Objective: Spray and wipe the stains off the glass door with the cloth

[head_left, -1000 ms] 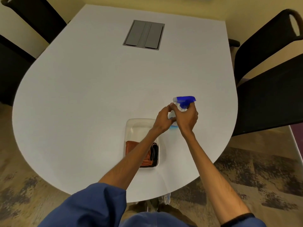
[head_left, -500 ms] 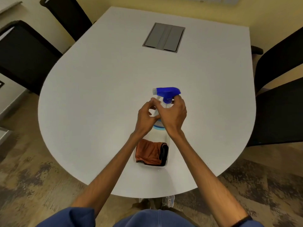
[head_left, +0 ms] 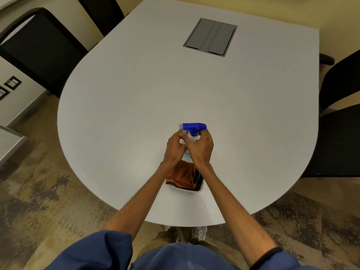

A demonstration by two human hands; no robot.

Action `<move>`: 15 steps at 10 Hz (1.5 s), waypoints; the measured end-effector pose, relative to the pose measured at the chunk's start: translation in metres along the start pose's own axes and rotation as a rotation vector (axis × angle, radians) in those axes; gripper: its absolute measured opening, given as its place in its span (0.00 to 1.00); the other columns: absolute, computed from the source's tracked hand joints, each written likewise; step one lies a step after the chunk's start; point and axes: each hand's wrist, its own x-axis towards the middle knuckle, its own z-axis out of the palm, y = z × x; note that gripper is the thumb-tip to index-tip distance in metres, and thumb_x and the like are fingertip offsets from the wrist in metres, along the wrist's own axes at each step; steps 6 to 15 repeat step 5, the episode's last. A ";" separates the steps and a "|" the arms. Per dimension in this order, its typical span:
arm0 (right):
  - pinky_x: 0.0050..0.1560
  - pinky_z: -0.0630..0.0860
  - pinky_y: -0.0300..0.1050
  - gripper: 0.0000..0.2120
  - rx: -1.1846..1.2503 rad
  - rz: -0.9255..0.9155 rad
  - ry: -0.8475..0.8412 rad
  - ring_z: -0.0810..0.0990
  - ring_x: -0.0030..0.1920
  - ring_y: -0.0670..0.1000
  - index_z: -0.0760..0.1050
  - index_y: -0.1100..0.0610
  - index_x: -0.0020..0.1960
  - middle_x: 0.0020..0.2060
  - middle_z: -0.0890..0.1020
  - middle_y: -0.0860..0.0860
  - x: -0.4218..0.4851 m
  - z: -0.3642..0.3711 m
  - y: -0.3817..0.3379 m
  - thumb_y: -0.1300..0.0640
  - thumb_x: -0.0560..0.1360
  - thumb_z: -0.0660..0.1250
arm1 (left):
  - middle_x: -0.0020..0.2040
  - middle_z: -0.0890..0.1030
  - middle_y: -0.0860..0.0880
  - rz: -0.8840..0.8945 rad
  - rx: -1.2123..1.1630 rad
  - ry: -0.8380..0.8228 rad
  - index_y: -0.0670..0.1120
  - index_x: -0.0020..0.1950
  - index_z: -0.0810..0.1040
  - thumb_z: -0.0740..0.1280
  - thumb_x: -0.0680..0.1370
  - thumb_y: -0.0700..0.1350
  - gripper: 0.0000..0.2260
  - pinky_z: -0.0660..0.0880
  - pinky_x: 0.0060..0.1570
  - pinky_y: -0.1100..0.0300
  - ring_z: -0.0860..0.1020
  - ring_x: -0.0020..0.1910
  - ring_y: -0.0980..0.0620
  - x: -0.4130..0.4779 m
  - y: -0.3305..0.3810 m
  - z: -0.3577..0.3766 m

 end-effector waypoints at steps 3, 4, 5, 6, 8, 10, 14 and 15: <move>0.64 0.69 0.42 0.37 -0.085 0.056 -0.129 0.73 0.69 0.55 0.65 0.57 0.74 0.70 0.74 0.54 0.000 -0.001 0.012 0.45 0.72 0.76 | 0.71 0.75 0.43 -0.074 0.047 0.007 0.42 0.74 0.68 0.66 0.80 0.41 0.22 0.73 0.66 0.53 0.76 0.67 0.44 -0.008 0.003 -0.001; 0.62 0.68 0.40 0.39 -0.106 -0.009 -0.094 0.72 0.69 0.54 0.64 0.57 0.74 0.70 0.71 0.54 -0.005 -0.008 0.016 0.44 0.70 0.77 | 0.76 0.68 0.45 -0.101 0.061 0.064 0.44 0.77 0.61 0.70 0.79 0.43 0.30 0.69 0.70 0.52 0.70 0.72 0.47 -0.019 0.001 -0.004; 0.58 0.77 0.45 0.32 -0.087 -0.146 0.013 0.74 0.63 0.53 0.67 0.60 0.68 0.64 0.73 0.55 -0.015 -0.012 0.012 0.48 0.72 0.76 | 0.75 0.68 0.45 -0.107 0.088 0.231 0.46 0.78 0.60 0.70 0.78 0.42 0.31 0.71 0.69 0.50 0.69 0.72 0.47 -0.037 0.000 -0.011; 0.58 0.77 0.45 0.32 -0.087 -0.146 0.013 0.74 0.63 0.53 0.67 0.60 0.68 0.64 0.73 0.55 -0.015 -0.012 0.012 0.48 0.72 0.76 | 0.75 0.68 0.45 -0.107 0.088 0.231 0.46 0.78 0.60 0.70 0.78 0.42 0.31 0.71 0.69 0.50 0.69 0.72 0.47 -0.037 0.000 -0.011; 0.58 0.77 0.45 0.32 -0.087 -0.146 0.013 0.74 0.63 0.53 0.67 0.60 0.68 0.64 0.73 0.55 -0.015 -0.012 0.012 0.48 0.72 0.76 | 0.75 0.68 0.45 -0.107 0.088 0.231 0.46 0.78 0.60 0.70 0.78 0.42 0.31 0.71 0.69 0.50 0.69 0.72 0.47 -0.037 0.000 -0.011; 0.58 0.77 0.45 0.32 -0.087 -0.146 0.013 0.74 0.63 0.53 0.67 0.60 0.68 0.64 0.73 0.55 -0.015 -0.012 0.012 0.48 0.72 0.76 | 0.75 0.68 0.45 -0.107 0.088 0.231 0.46 0.78 0.60 0.70 0.78 0.42 0.31 0.71 0.69 0.50 0.69 0.72 0.47 -0.037 0.000 -0.011; 0.58 0.77 0.45 0.32 -0.087 -0.146 0.013 0.74 0.63 0.53 0.67 0.60 0.68 0.64 0.73 0.55 -0.015 -0.012 0.012 0.48 0.72 0.76 | 0.75 0.68 0.45 -0.107 0.088 0.231 0.46 0.78 0.60 0.70 0.78 0.42 0.31 0.71 0.69 0.50 0.69 0.72 0.47 -0.037 0.000 -0.011; 0.58 0.77 0.45 0.32 -0.087 -0.146 0.013 0.74 0.63 0.53 0.67 0.60 0.68 0.64 0.73 0.55 -0.015 -0.012 0.012 0.48 0.72 0.76 | 0.75 0.68 0.45 -0.107 0.088 0.231 0.46 0.78 0.60 0.70 0.78 0.42 0.31 0.71 0.69 0.50 0.69 0.72 0.47 -0.037 0.000 -0.011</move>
